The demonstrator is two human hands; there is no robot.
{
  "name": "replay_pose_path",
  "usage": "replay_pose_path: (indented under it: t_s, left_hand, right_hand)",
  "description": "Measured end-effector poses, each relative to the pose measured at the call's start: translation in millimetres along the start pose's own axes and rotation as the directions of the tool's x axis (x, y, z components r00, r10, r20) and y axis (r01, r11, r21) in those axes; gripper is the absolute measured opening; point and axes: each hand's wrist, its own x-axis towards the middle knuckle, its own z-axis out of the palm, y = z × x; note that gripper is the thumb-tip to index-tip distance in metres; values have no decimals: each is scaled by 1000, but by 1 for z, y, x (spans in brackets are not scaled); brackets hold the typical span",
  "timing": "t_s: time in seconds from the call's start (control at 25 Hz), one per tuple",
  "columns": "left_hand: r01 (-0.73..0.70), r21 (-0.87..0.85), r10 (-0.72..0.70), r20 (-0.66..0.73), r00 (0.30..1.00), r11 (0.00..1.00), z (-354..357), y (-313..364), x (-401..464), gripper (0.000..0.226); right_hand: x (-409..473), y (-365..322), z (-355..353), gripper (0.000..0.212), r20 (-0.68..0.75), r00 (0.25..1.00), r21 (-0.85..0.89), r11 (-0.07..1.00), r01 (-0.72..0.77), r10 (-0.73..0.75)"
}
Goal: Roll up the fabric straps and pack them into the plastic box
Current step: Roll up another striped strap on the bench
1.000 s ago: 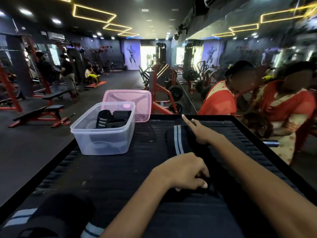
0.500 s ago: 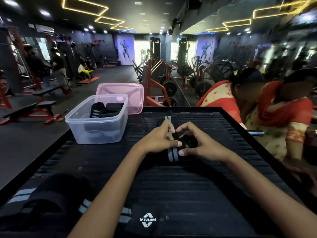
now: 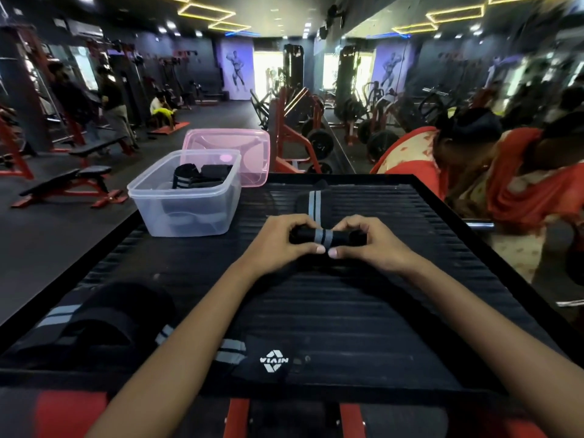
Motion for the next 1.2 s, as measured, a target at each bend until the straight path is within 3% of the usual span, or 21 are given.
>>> replay_pose_path:
  t_s: [0.08, 0.2, 0.28, 0.48, 0.56, 0.64, 0.76, 0.84, 0.92, 1.0, 1.08, 1.2]
  left_hand:
    - [19, -9, -19, -51, 998, 1000, 2, -1, -1, 29]
    - [-29, -54, 24, -91, 996, 998, 6, 3, 0, 31]
    - [-18, -85, 12, -71, 997, 996, 11, 7, -1, 28]
    - [51, -107, -54, -20, 998, 993, 20, 6, -4, 24]
    - [79, -147, -81, -8, 997, 986, 19, 5, -2, 21]
    - [149, -251, -150, 15, 989, 956, 18, 6, -1, 19]
    - [264, -422, -275, 37, 961, 867, 21, 4, 2, 7]
    - [285, -451, -293, 55, 955, 846, 19, 1, 3, 10]
    - [221, -447, -206, 83, 975, 867, 17, -2, 1, 24]
    - [106, -388, -94, 50, 994, 915, 15, -3, 0, 27]
    - [68, -306, -80, -28, 996, 950, 14, -2, 0, 20]
    - [138, -261, -170, -104, 980, 955, 13, -3, 2, 13]
  right_hand:
    - [0, 1, 4, 25, -55, 998, 5, 999, 40, -39]
    - [2, 0, 7, 24, -68, 997, 213, 977, -11, 26]
    - [1, -2, 14, 16, -46, 998, 260, 965, -39, 52]
    - [-2, -7, 26, 30, 63, 998, 85, 996, 5, -11]
    - [-1, -4, 23, 45, 102, 994, -87, 995, 45, -36]
    - [0, -1, 21, 56, 8, 991, -220, 967, 131, -133]
    - [-1, -3, 21, 43, -101, 945, -270, 923, 274, -311]
    - [-1, -4, 19, 33, -122, 954, -197, 948, 248, -275]
    - [1, -1, 15, 27, -148, 974, -85, 983, 161, -172]
    - [3, 4, 10, 23, -132, 989, 59, 995, 78, -70]
    - [3, 5, 9, 24, -98, 995, 174, 984, 35, -18]
    - [0, 1, 10, 40, -108, 987, 89, 988, 126, -116]
